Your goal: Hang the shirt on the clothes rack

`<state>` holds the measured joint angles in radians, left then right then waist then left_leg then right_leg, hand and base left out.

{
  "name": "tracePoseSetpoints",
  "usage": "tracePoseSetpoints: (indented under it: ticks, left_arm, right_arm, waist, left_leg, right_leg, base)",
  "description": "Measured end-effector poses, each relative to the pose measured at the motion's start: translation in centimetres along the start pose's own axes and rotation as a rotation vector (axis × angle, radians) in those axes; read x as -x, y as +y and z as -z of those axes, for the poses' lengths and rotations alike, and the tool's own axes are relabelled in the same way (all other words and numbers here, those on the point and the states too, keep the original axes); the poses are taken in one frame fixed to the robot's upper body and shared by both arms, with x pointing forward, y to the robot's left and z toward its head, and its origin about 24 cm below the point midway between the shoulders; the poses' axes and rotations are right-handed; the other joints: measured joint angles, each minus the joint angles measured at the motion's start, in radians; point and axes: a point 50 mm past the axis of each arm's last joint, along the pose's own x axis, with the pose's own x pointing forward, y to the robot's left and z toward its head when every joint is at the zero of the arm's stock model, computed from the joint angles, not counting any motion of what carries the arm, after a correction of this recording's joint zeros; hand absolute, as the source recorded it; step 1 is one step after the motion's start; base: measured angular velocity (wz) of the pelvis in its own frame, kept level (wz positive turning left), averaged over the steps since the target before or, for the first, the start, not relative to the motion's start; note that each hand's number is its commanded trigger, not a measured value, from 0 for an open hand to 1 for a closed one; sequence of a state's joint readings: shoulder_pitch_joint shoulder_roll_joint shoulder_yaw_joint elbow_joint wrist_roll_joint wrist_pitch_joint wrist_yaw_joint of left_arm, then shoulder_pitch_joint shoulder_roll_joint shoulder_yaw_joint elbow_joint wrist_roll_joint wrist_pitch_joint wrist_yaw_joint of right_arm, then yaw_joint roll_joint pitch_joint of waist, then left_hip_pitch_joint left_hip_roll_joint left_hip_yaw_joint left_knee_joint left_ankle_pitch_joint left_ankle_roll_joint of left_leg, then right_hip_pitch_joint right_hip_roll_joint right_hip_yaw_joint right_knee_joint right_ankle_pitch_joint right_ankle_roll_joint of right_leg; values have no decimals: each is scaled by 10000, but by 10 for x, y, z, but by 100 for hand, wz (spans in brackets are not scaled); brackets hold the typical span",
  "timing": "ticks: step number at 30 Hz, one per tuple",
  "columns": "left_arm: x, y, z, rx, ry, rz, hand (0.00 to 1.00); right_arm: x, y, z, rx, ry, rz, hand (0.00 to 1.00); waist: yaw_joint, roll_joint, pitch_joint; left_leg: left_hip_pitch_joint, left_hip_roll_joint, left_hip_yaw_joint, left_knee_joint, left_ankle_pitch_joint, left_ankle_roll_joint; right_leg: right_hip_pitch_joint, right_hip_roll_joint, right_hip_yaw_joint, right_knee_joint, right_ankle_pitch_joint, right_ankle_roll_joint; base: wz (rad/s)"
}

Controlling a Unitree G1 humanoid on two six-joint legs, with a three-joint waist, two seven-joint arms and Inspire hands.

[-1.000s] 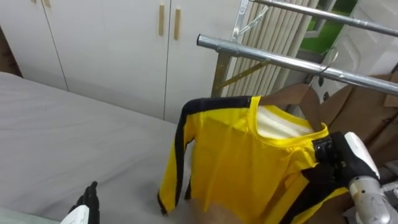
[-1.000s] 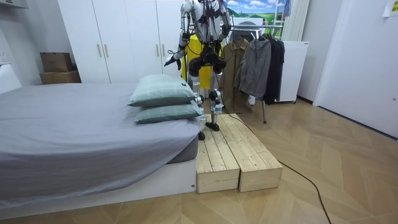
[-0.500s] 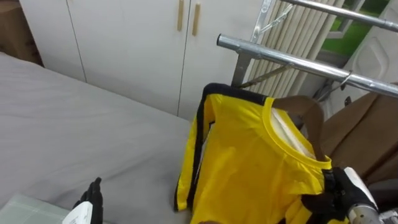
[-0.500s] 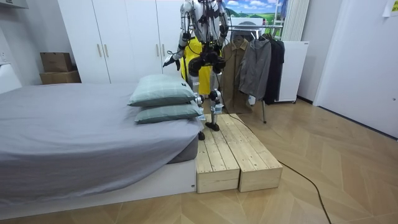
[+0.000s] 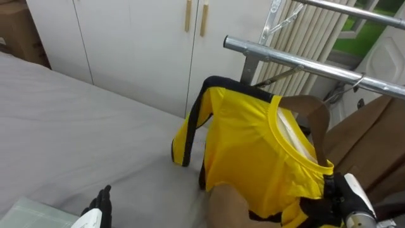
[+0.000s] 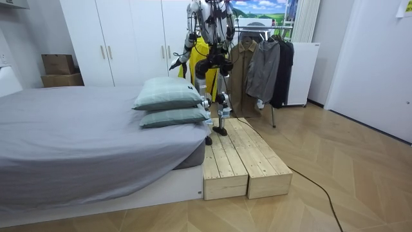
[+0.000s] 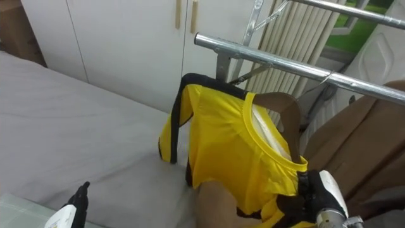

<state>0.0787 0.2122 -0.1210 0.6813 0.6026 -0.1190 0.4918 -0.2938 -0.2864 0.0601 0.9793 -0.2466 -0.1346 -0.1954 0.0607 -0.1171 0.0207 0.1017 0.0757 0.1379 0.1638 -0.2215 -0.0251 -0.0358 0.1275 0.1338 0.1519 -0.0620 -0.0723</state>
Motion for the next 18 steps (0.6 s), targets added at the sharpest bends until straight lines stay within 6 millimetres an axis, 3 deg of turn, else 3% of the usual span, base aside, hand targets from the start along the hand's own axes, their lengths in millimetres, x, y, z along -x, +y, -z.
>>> tracePoseSetpoints:
  ticks: [1,18]
  left_arm:
    - [0,0,0,5,-10,1,0]
    - [0,-1,1,8,-58,133,0]
  right_arm:
    - [0,2,0,-44,12,51,0]
    - [2,5,3,65,97,215,0]
  waist:
    - [0,0,0]
    - [15,-21,-32]
  left_leg:
    - [20,0,0,0,0,0]
    - [137,0,-4,-30,-7,-10]
  right_leg:
    - [6,1,0,3,0,0]
    - [73,8,-16,18,1,-1]
  base:
    - [0]
    - [0]
